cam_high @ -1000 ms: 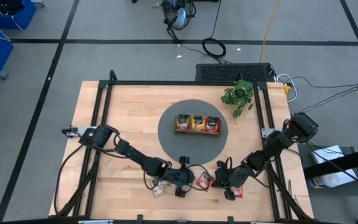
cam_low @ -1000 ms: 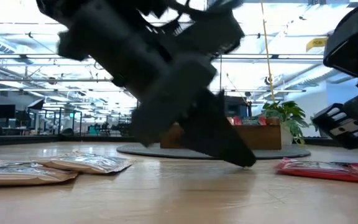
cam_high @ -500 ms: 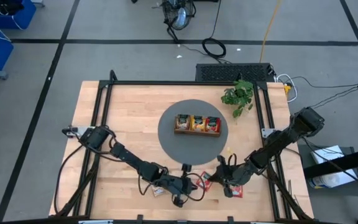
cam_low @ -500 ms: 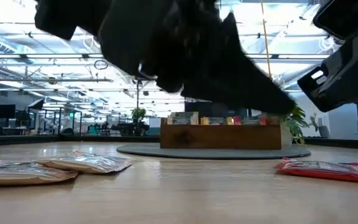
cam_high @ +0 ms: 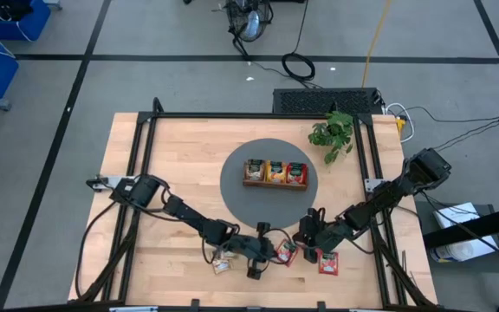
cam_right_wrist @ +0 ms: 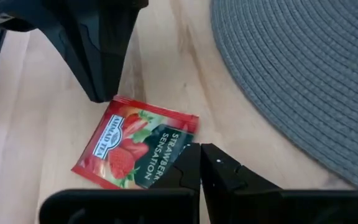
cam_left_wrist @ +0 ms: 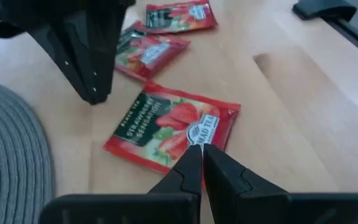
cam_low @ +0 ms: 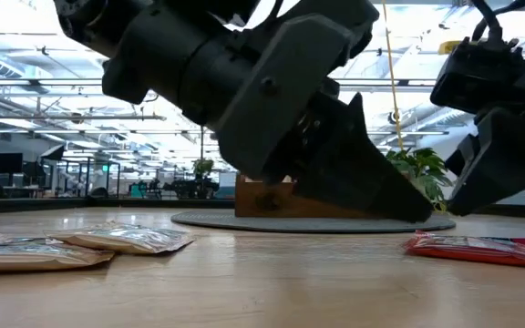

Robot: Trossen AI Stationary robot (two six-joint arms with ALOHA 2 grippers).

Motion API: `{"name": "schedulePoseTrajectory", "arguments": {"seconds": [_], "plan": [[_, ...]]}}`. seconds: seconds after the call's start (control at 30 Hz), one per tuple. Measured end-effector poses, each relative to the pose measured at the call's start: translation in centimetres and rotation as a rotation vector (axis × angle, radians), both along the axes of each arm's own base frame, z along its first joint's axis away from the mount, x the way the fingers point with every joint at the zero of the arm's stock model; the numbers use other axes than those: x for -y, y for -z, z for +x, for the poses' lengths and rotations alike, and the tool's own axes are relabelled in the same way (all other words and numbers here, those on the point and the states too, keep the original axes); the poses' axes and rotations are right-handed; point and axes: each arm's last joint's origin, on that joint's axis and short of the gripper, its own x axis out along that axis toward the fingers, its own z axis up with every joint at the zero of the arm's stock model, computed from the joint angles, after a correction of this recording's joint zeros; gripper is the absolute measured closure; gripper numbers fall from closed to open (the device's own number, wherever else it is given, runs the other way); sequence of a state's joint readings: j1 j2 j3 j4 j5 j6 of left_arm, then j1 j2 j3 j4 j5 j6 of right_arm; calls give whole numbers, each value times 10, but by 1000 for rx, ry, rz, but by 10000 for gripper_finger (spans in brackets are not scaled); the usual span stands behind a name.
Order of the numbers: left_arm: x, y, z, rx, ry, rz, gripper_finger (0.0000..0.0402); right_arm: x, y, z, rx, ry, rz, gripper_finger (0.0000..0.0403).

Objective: Pick & Place Tea
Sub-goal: Put the red tea bag to the right section into the wooden organizer

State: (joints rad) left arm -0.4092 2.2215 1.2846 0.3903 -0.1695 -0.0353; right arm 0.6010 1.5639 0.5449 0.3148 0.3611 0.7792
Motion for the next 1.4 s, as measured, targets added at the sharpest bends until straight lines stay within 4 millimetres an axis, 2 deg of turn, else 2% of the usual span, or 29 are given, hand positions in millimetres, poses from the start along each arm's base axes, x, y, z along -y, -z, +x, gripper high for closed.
{"name": "schedulePoseTrajectory", "arguments": {"seconds": [0.3, 0.63, 0.77, 1.0, 1.13, 1.4], "plan": [[-9, 18, 12, -14, 40, -71, 380, 0, 2, -1, -64, 36, 124, 403], [-25, 25, 17, -134, -38, -138, 381, -2, 2, -2, -87, 10, 173, 397], [-26, 26, 17, -144, -33, -139, 381, -2, -1, -2, -77, -50, 143, 385], [-26, 27, 16, -151, -32, -139, 381, 4, -25, -9, -44, -30, 184, 387], [-26, 28, 16, -158, -36, -143, 381, 7, -24, -16, -125, 15, 196, 387], [-26, 29, 15, -177, -63, -160, 381, 0, -19, -21, -197, 29, 270, 387]]}}
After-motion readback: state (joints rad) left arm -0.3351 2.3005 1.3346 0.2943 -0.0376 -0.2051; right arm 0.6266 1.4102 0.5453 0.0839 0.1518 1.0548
